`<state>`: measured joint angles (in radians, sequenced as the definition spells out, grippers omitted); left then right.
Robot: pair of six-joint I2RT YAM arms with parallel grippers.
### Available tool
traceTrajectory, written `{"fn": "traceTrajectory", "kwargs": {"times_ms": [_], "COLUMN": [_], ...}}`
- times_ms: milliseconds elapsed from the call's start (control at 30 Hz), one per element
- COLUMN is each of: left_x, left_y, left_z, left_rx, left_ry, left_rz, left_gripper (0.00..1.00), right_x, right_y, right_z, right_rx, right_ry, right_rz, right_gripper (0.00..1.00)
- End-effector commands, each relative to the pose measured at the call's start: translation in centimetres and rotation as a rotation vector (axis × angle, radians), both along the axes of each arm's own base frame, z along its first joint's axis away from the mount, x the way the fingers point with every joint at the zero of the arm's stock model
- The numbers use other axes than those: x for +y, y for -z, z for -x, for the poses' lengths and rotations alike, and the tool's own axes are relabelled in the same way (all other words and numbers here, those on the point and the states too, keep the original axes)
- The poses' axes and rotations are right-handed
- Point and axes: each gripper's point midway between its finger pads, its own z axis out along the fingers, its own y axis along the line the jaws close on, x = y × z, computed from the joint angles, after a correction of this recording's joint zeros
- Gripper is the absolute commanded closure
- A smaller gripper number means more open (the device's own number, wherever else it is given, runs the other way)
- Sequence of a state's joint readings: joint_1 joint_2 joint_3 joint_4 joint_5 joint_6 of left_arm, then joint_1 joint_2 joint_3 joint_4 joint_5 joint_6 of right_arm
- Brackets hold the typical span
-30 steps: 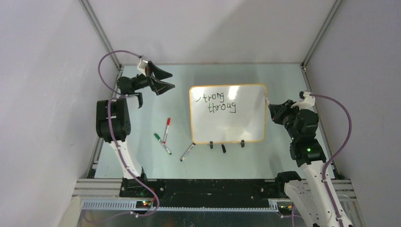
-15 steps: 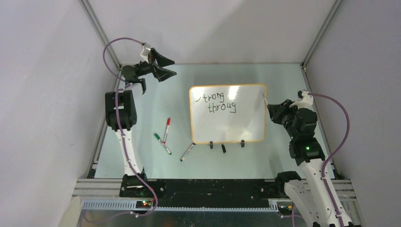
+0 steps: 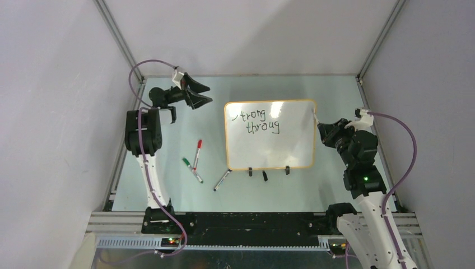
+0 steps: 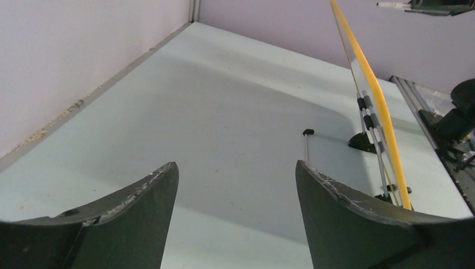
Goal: Write a sentence on the whiteboard
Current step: Hold the whiteboard on the whiteboard stand.
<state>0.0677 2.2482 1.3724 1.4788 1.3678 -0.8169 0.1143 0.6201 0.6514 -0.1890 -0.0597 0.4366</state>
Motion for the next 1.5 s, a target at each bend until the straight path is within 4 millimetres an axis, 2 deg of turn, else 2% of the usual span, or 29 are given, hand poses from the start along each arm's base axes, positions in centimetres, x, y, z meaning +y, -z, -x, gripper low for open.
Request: {"fn": "traceTrajectory", "kwargs": {"times_ms": [0,33,267,300,400,433,467,500,533,700,967,1000,1067,1100,1267,1367,1467], "left_x": [0.0,0.0,0.0,-0.1,-0.1,0.0,0.0,0.1,0.1,0.8,2.4,1.6,1.4,1.8,2.9,4.2,3.8], "left_y": [-4.6,-4.3,-3.4,-3.1,-2.7,-2.8,-2.6,-3.2,-2.8,-3.2,-2.5,-2.8,-3.3,-3.2,-4.7,-4.3,-3.0], "left_z": [1.1,1.3,2.3,2.5,3.4,3.3,3.7,3.5,3.5,3.2,3.0,3.1,3.0,2.7,3.6,3.5,2.8], "left_rx": [-0.249,-0.244,-0.31,-0.319,-0.349,-0.372,-0.371,-0.409,-0.395,-0.429,-0.445,-0.448,-0.408,-0.361,-0.332,-0.314,-0.274], "left_ry": [-0.023,-0.027,-0.037,-0.041,-0.07,-0.096,-0.114,-0.15,-0.181,-0.362,-0.597,-0.607,-0.654,-0.706,-0.787,-0.865,-0.834], "left_rz": [-0.03,-0.03,-0.056,-0.06,-0.065,-0.063,-0.06,-0.056,-0.048,-0.025,-0.036,-0.025,0.011,0.033,0.087,0.097,0.093], "left_gripper": [0.26,0.32,0.57,0.64,0.77,0.87,0.91,0.97,0.99,1.0,1.0,1.0,1.0,1.0,1.0,1.0,1.0], "right_x": [-0.1,0.0,0.1,0.1,0.1,0.1,0.1,0.1,0.1,0.2,0.2,0.2,0.2,0.2,0.3,0.3,0.2], "right_y": [-1.0,-1.0,-0.9,-0.9,-0.9,-0.9,-0.9,-0.9,-0.9,-0.8,-0.6,-0.6,-0.6,-0.6,-0.5,-0.5,-0.6], "right_z": [0.0,0.0,-0.1,-0.1,-0.1,-0.1,0.0,-0.1,-0.1,-0.2,-0.4,-0.3,-0.3,-0.3,-0.4,-0.4,-0.3], "right_rx": [-0.036,-0.037,-0.032,-0.033,-0.032,-0.032,-0.033,-0.032,-0.032,-0.026,-0.02,-0.021,-0.022,-0.021,-0.019,-0.018,-0.021], "right_ry": [0.008,0.006,0.001,0.001,-0.001,-0.001,0.0,-0.001,-0.002,-0.003,-0.004,-0.006,-0.005,-0.004,-0.006,-0.008,-0.005], "right_rz": [-0.006,-0.007,-0.01,-0.01,-0.01,-0.01,-0.01,-0.011,-0.012,-0.012,-0.01,-0.011,-0.011,-0.011,-0.011,-0.011,-0.01], "right_gripper": [1.0,1.0,1.0,1.0,1.0,1.0,1.0,1.0,1.0,1.0,1.0,1.0,1.0,1.0,1.0,1.0,1.0]}}
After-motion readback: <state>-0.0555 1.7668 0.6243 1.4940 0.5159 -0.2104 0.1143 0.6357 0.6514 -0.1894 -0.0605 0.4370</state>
